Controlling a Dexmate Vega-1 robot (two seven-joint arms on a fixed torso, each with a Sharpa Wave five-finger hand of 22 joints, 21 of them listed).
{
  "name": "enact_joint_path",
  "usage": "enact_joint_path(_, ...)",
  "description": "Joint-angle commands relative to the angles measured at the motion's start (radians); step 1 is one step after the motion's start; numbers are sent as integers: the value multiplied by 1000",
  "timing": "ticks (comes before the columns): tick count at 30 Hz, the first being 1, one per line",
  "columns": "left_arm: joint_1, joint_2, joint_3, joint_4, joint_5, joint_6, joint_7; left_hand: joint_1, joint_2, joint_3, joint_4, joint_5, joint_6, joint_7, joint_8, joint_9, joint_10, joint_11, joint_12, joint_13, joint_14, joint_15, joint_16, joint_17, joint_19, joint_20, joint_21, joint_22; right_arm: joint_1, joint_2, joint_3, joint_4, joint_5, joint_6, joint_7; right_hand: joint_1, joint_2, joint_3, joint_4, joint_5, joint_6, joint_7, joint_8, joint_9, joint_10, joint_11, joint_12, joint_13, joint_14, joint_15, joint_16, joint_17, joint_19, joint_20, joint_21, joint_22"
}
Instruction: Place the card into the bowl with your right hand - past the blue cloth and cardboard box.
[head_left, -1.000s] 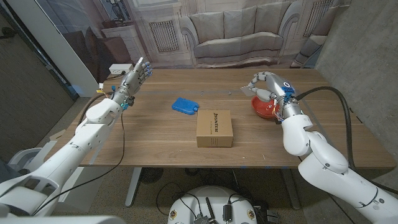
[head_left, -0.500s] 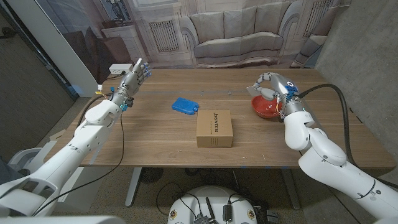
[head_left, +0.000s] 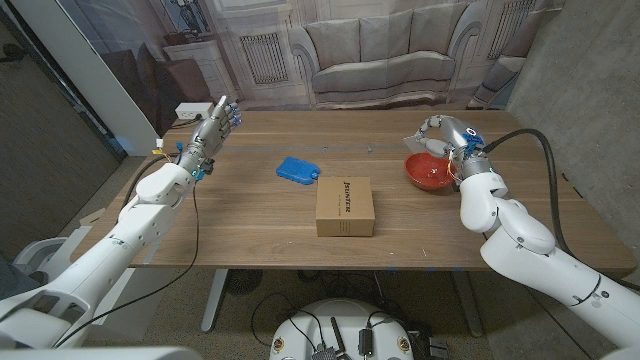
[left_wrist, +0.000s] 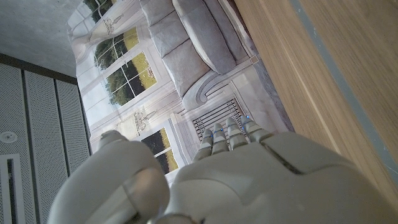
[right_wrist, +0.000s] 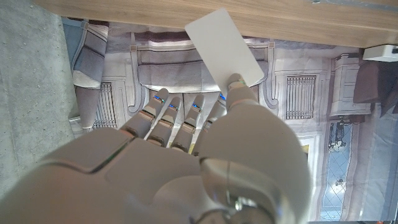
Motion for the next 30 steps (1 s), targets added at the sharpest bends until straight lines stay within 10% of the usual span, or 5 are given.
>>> enact_joint_path(1, 5, 8, -4, -9, 1, 9, 8, 7, 0, -8, 0, -2, -4, 1, 3, 4, -1, -3, 1, 6, -10, 1, 4, 4, -13, -54, 1, 3, 56, -12, -24, 44, 51, -41, 4, 1, 8, -1, 4, -4, 4, 0, 8, 1, 7, -3, -1, 2, 9, -100, -2, 3, 11, -86, -1, 3)
enact_joint_path(30, 45, 16, -21, -34, -10, 11, 30, 9, 1, -10, 0, -3, -6, -2, 2, 4, -1, -5, 2, 6, -10, 0, 5, 4, -15, -52, 2, 3, 141, -9, -73, 138, 178, -61, -42, 4, 8, 0, 1, -3, 3, -2, 7, -5, 12, -5, -1, 4, 20, -102, 1, 4, 15, -82, -1, 4)
